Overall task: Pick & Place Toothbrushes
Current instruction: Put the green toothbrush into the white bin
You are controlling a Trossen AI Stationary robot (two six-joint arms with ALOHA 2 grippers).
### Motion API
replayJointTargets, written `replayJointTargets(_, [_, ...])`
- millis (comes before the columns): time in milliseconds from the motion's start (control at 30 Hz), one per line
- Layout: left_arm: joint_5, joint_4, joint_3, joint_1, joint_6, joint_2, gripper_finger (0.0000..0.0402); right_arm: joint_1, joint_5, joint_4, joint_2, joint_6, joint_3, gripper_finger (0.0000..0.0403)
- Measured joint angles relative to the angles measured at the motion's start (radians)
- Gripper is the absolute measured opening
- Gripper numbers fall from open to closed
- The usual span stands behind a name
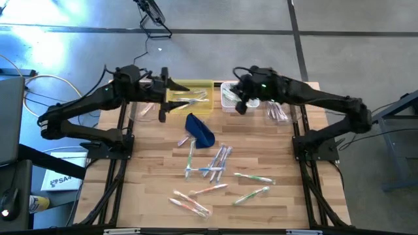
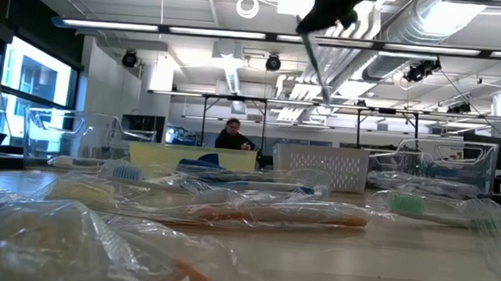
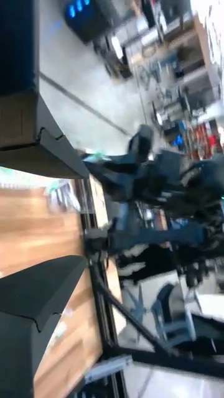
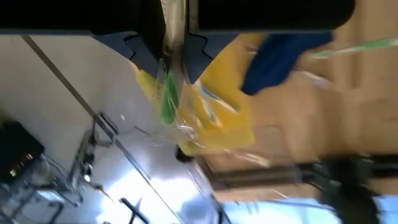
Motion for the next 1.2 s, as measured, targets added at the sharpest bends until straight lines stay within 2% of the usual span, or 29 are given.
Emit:
replayJointTargets(233, [-0.036, -0.004, 0.0, -0.001, 0.006, -0.027, 0.0207, -0.102, 0.011, 0.051, 0.186, -0.034, 0.0, 0.0019])
replayJointTargets(400, [-0.038, -0.013, 0.0, -0.001, 0.031, -0.024, 0.0207, -0.149, 0.089, 0.077, 0.287, -0.1, 0.0, 0.0019])
replayJointTargets(633, [-0.038, -0.046, 0.0, -0.001, 0.03, -0.023, 0.0207, -0.202, 0.132, 0.059, 0.386, -0.14, -0.001, 0.0019])
replayJointTargets(867, [-0.038, -0.067, 0.0, -0.001, 0.03, -0.022, 0.0207, -0.23, 0.107, 0.019, 0.435, -0.131, -0.002, 0.0024])
replayJointTargets(933, [-0.038, -0.068, 0.0, -0.001, 0.03, -0.022, 0.0207, -0.23, 0.109, 0.017, 0.436, -0.115, -0.002, 0.0051])
replayJointTargets(1067, [-0.038, -0.069, 0.0, -0.001, 0.03, -0.022, 0.0207, -0.217, 0.12, 0.029, 0.428, -0.14, 0.0, 0.0137])
replayJointTargets(1200, [-0.037, -0.071, 0.0, -0.001, 0.03, -0.022, 0.0207, -0.187, 0.203, 0.02, 0.389, -0.192, -0.001, 0.0202])
